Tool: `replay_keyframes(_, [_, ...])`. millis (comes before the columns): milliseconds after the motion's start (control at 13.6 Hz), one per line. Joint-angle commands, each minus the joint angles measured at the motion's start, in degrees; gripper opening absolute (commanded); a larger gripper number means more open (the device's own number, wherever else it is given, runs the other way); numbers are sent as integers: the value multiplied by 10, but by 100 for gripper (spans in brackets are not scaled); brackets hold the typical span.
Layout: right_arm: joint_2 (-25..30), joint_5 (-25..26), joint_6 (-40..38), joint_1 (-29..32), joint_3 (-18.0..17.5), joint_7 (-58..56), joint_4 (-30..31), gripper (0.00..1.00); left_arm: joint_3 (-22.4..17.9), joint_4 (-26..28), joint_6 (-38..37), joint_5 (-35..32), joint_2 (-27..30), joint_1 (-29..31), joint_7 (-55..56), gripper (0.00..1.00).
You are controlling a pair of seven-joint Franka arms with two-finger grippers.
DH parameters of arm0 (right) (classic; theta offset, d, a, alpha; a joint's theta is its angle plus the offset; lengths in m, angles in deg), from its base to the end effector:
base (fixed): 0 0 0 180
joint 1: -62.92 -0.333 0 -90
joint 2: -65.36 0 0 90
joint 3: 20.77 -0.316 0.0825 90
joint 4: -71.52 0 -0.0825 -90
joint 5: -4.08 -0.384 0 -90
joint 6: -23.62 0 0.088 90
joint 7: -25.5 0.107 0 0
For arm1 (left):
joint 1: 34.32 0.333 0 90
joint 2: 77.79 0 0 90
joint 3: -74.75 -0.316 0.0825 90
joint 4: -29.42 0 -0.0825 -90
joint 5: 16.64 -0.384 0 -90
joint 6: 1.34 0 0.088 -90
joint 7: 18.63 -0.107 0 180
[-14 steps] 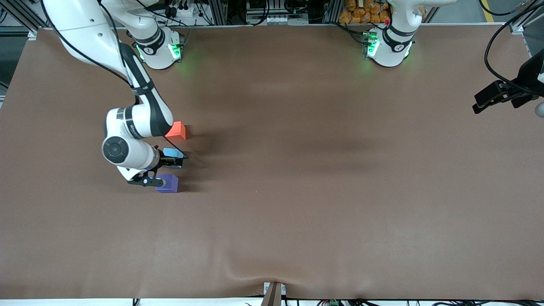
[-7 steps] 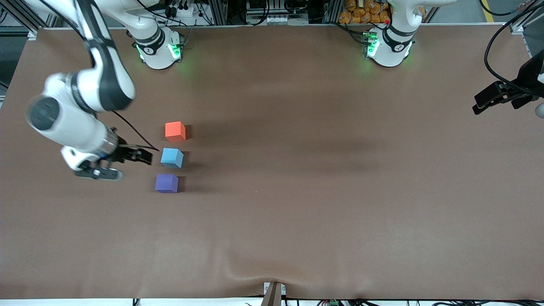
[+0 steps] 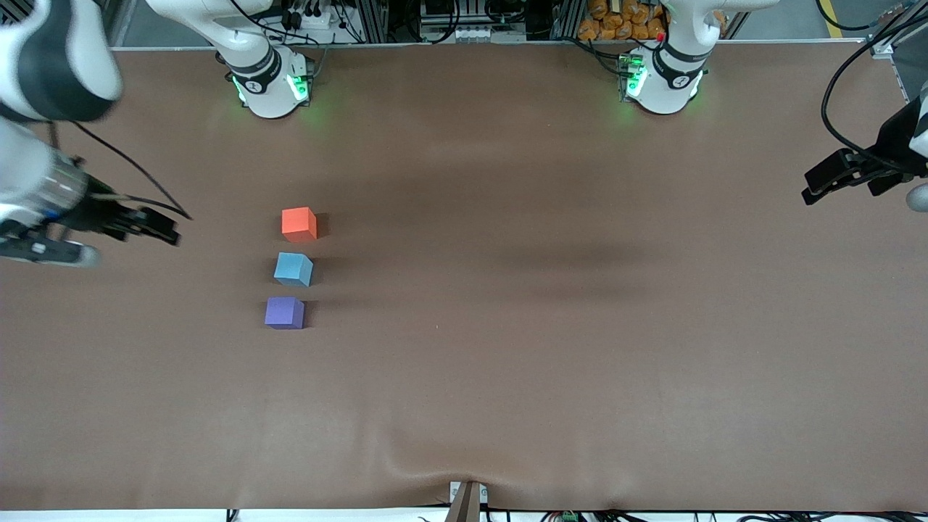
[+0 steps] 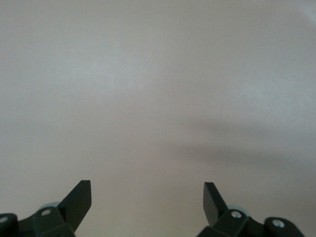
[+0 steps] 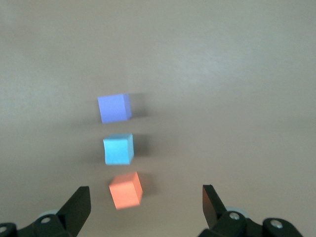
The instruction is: Place blue block between orange and purple blocks
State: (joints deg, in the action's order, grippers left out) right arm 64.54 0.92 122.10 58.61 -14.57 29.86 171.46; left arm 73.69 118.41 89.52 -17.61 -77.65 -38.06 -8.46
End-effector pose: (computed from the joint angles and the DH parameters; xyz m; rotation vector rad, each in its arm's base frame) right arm 0.5632 -0.0131 0.5469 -3.0836 0.1826 0.0631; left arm 0.5552 -0.0242 0.6356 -3.1215 -0.2044 -0.0575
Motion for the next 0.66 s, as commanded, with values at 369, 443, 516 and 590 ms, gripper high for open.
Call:
replay_keyframes(369, [36,29,-133,49,-8,-51,-93,100,0,-2,3,4,7,3,-19,100])
replay_keyframes(443, [36,28,-137,52,-10,-52,-93,100,0,-3,3,4,7,3,-20,100])
replay_keyframes(516, [36,27,-138,52,-10,-52,-94,100,0,-2,0,4,7,2,-19,100])
replay_keyframes(590, [36,27,-142,52,-11,-52,-94,100,0,-2,-1,4,7,4,-20,100])
